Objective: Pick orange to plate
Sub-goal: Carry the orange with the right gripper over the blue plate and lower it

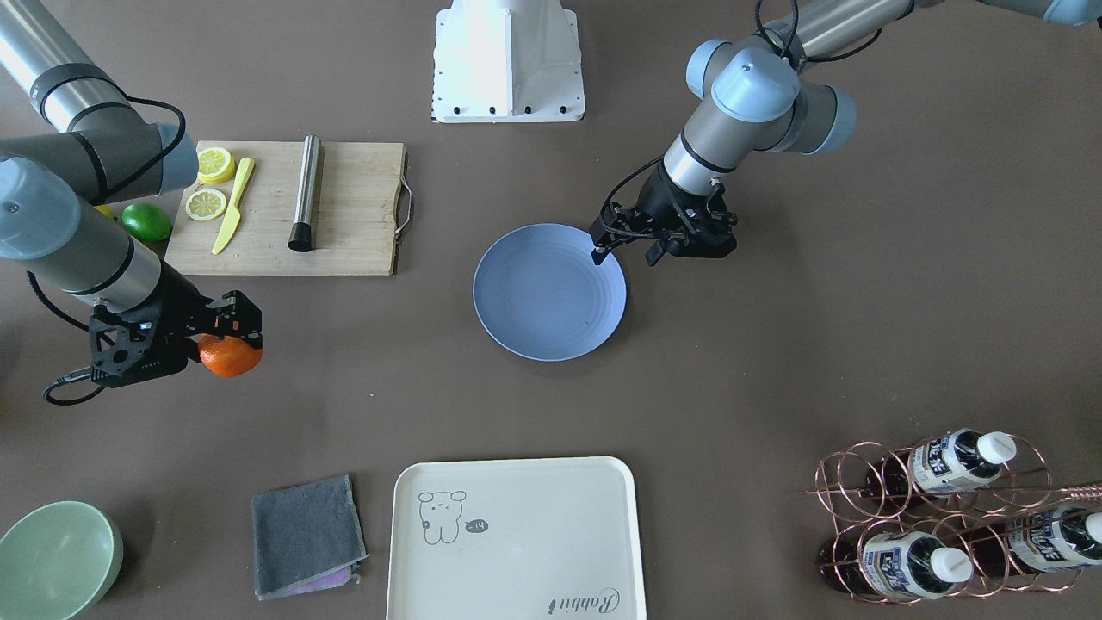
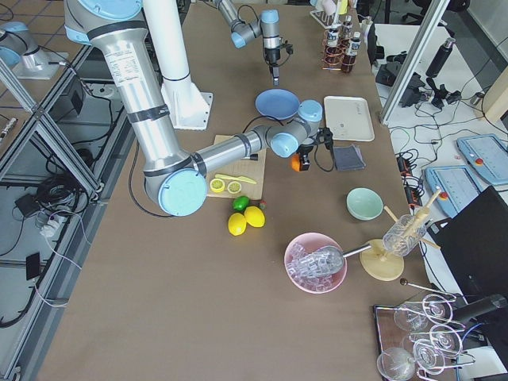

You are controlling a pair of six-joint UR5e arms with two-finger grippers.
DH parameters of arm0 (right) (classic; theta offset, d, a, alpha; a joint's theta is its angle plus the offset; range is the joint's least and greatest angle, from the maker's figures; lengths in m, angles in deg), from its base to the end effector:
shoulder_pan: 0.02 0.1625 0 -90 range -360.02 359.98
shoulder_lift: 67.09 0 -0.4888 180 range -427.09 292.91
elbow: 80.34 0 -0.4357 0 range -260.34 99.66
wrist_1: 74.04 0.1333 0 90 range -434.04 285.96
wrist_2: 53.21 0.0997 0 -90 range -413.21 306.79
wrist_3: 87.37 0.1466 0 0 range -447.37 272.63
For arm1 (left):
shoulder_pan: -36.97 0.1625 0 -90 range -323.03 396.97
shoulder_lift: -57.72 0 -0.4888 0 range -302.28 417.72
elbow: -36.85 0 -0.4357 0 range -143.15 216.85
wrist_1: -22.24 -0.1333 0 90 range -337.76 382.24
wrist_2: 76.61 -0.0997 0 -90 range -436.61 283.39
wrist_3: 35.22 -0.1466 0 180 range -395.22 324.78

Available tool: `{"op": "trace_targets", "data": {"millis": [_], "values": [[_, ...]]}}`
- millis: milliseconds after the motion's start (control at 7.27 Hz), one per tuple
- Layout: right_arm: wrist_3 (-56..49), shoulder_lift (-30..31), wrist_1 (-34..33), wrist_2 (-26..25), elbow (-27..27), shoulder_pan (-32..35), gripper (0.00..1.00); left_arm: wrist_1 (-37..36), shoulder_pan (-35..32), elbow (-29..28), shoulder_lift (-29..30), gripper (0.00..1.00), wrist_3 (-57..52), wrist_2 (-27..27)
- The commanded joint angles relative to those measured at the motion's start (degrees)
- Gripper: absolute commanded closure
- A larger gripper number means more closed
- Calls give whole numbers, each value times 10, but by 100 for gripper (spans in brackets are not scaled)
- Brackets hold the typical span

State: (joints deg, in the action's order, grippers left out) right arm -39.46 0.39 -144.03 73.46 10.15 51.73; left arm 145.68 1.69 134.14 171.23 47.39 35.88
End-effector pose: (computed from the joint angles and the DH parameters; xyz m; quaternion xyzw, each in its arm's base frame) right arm -0.4230 -0.6105 0.4617 0.0543 -0.4515 -0.0406 0.8897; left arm 0.5550 -0.4873 0.3567 0.0359 0.5458 -0.0996 0.8312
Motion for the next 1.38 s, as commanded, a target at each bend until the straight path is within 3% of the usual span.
{"op": "trace_targets", "data": {"millis": [0,138,413,688,826,1239], "values": [[158,-98,-42,-74,16,-84,100,-6,-84,-3,-31,3,-116,77],[220,-150,-92,-125,19,-137,100,-5,-128,-3,-69,3,-176,104],[312,-206,-119,-217,10,-234,100,-6,-184,-29,-119,3,-308,127],[338,-280,-116,-246,-85,-259,100,2,-209,-69,-130,3,-375,127],[337,-290,-113,-248,-106,-259,100,2,-210,-69,-134,3,-377,128],[336,-290,-110,-263,-109,-270,100,7,-210,-68,-145,3,-377,127]]}}
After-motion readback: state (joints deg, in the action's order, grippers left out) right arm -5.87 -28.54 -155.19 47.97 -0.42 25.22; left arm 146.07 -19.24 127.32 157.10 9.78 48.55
